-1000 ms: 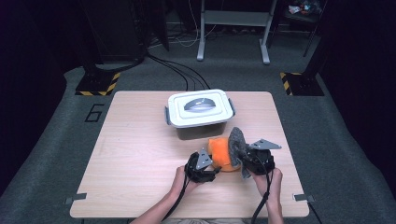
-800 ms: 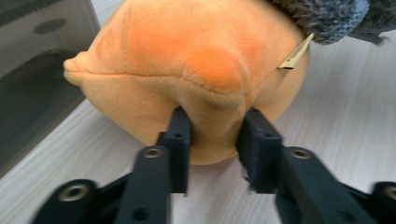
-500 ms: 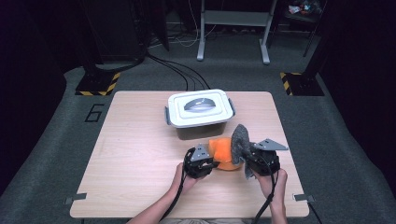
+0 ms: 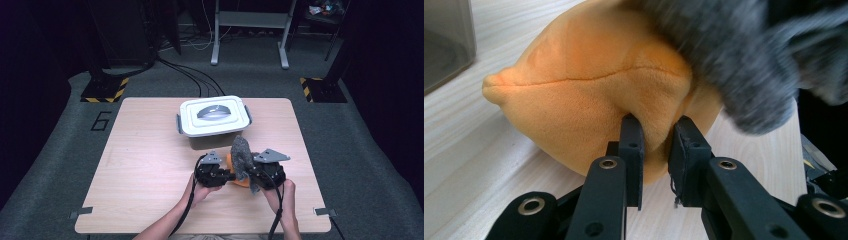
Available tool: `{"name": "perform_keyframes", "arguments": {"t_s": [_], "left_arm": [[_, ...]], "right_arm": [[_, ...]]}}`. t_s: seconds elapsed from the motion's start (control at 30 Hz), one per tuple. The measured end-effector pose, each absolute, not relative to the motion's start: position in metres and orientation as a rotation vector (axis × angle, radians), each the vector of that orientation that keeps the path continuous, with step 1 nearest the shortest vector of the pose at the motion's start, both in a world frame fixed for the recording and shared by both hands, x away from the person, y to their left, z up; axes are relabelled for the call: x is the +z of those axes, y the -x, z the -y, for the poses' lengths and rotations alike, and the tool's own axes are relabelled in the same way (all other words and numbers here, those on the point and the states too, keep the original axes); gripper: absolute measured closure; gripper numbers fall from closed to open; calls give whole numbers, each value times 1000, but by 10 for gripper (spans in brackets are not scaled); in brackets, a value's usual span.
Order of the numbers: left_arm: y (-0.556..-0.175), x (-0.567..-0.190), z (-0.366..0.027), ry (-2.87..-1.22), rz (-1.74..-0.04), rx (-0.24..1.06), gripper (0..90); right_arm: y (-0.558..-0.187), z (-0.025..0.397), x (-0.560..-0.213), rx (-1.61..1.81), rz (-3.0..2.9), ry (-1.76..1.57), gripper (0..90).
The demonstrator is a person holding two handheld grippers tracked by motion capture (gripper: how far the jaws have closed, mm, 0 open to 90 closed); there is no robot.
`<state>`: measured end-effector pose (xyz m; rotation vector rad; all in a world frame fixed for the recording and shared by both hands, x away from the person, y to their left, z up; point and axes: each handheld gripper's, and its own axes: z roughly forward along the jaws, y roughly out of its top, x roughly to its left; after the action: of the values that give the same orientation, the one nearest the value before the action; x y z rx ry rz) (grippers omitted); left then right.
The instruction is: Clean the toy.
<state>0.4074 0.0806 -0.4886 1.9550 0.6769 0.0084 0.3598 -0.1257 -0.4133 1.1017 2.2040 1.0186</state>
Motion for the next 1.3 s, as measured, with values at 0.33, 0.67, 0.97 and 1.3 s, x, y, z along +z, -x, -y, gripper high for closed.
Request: {"name": "perform_keyframes", "arguments": {"t_s": [0.33, 0.67, 0.97, 1.3], "left_arm": [[-409, -493, -82, -1962, -698, 40, 763], [-410, -494, -83, -1948, -721, 32, 763], [-411, -496, -84, -1940, -734, 19, 762], [-412, -496, -85, -1952, -724, 17, 761]], "right_arm": [[-366, 121, -423, 972, -2184, -1102, 740], [-365, 138, -424, 940, -2136, -1152, 740], [-367, 167, -433, 898, -2080, -1269, 740], [-382, 189, -460, 831, -2074, -1403, 739]]}}
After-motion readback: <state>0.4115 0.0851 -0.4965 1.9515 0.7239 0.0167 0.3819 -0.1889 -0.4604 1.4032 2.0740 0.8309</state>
